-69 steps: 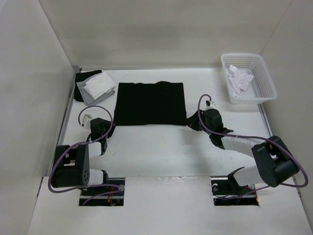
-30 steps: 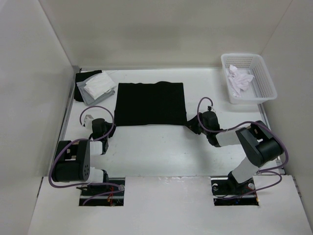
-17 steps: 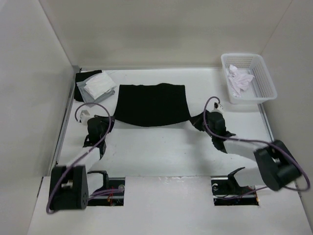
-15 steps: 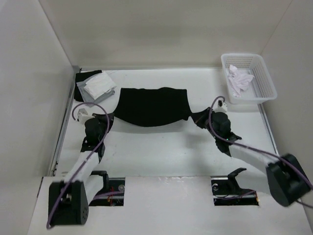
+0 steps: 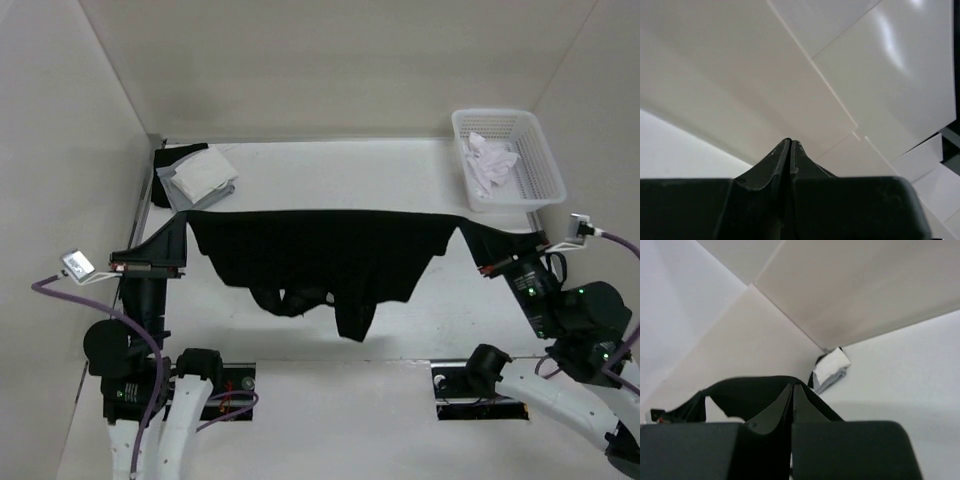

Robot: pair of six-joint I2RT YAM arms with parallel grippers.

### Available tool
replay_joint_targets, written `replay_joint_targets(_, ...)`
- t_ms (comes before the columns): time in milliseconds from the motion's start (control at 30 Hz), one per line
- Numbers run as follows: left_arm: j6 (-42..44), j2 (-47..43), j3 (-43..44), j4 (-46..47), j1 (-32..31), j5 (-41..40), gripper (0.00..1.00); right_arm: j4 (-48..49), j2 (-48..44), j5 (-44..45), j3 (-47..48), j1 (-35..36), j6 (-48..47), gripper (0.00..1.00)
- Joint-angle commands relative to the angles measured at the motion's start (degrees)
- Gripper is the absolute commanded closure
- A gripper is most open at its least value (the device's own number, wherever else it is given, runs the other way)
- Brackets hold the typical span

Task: Fold and stack the tank tops
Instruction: Fold the tank top

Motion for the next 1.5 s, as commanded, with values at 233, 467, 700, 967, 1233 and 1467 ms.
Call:
replay_joint_targets(233,1.6,8.4,-12.8,-3.8,0.6,-0.6,1.0,-0.3,14.8,-4.3,-6.4,-7.3,-3.4,0.97)
replay_joint_targets(467,0.7,39.8,-18.8,21.0,-0.1,-3.6,1.0,22.5,48.2,-29.4,-7.3,-29.9,2.5,0.97)
replay_joint_targets(700,-0.1,68.9,0.3,28.7,3.8,-0.9,1.0,24.0,73.7,-35.5,11.3,-35.8,2.7,0.98)
replay_joint_targets(967,-1.5,64.4,-6.5,32.5,1.0,-1.4,1.0,26.8,64.3,-34.6,1.0,-36.5,3.8,0.99)
replay_joint_targets(1233,-1.6,46.2,-22.7,32.2,2.6,0.2,1.0,30.1,48.1,-32.7,-17.1,-33.6,5.3,0.98)
replay_joint_targets(1467,-0.8,37.8,-31.1,30.0,7.7,4.7,0.99,26.8,37.1,-29.3,-27.1,-28.1,5.2,0.98)
